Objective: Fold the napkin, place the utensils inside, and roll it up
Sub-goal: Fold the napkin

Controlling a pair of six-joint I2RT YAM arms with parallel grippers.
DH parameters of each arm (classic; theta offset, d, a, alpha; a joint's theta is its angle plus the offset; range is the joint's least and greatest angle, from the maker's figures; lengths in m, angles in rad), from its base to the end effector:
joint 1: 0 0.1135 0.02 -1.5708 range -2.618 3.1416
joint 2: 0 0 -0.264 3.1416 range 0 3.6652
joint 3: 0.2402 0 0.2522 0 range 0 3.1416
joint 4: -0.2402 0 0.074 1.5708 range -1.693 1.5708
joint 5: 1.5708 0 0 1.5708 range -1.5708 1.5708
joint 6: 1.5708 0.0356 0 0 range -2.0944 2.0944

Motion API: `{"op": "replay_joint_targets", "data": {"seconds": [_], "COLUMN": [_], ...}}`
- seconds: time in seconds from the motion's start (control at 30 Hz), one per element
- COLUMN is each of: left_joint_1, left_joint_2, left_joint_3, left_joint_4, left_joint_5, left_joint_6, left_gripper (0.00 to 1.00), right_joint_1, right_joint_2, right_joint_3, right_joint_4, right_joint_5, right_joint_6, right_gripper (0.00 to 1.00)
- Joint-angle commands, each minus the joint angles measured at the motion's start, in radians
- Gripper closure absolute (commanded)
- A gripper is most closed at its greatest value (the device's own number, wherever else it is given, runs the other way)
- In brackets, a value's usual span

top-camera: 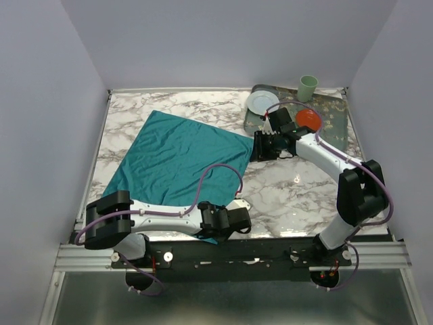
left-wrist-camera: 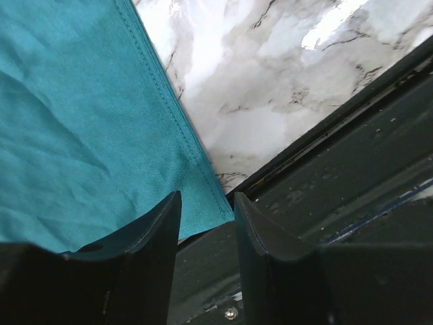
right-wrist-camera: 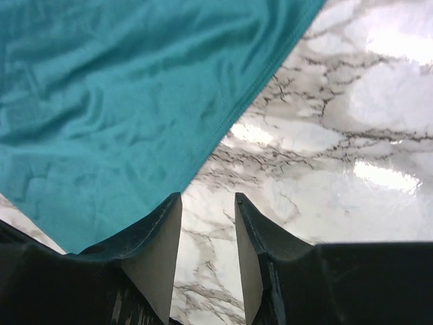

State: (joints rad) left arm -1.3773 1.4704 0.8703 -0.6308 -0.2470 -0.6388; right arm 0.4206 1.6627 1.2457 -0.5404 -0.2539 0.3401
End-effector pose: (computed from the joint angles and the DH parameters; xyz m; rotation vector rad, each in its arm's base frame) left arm 0.0596 -0.2591 0.1850 0.9364 2.5816 -0.2167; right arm 0.3203 0.1531 0.2433 -0.2094 2.5909 0.6132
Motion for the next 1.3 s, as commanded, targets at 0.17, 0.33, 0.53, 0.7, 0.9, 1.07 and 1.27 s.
{"op": "replay_joint_targets", "data": {"seconds": [0.17,0.33,0.53,0.7,0.9,1.07,1.27], "left_joint_1": [-0.032,-0.037,-0.068,-0.068,-0.068,-0.071,-0.072], "left_joint_2": [-0.002,0.005,0.03,0.064,0.096,0.117,0.146], "left_joint_3": [-0.05,-0.034,-0.017,-0.033,-0.076,-0.065,-0.053], "left_joint_4": [-0.014,-0.009,-0.006,0.002,0.0,0.0,-0.004], "left_joint_5": [-0.06,-0.04,-0.026,-0.015,-0.086,-0.112,-0.134], "left_joint_6": [-0.065,-0.055,-0.059,-0.068,-0.075,-0.065,-0.044], "left_gripper": [0.54,0.47,0.45,0.45,0.49,0.58,0.67], "right_joint_1": [0.001,0.001,0.003,0.001,0.001,0.001,0.001], "right_joint_2": [-0.044,-0.046,-0.046,-0.049,-0.063,-0.066,-0.063], "right_joint_3": [-0.097,-0.107,-0.109,-0.117,-0.134,-0.141,-0.144], "right_joint_4": [0.051,0.06,0.063,0.066,0.076,0.079,0.082], "right_joint_5": [-0.007,-0.018,-0.016,-0.021,-0.027,-0.031,-0.039], "right_joint_6": [0.011,0.017,0.014,0.016,0.017,0.016,0.014], "right_gripper": [0.54,0.54,0.54,0.54,0.54,0.54,0.54]}}
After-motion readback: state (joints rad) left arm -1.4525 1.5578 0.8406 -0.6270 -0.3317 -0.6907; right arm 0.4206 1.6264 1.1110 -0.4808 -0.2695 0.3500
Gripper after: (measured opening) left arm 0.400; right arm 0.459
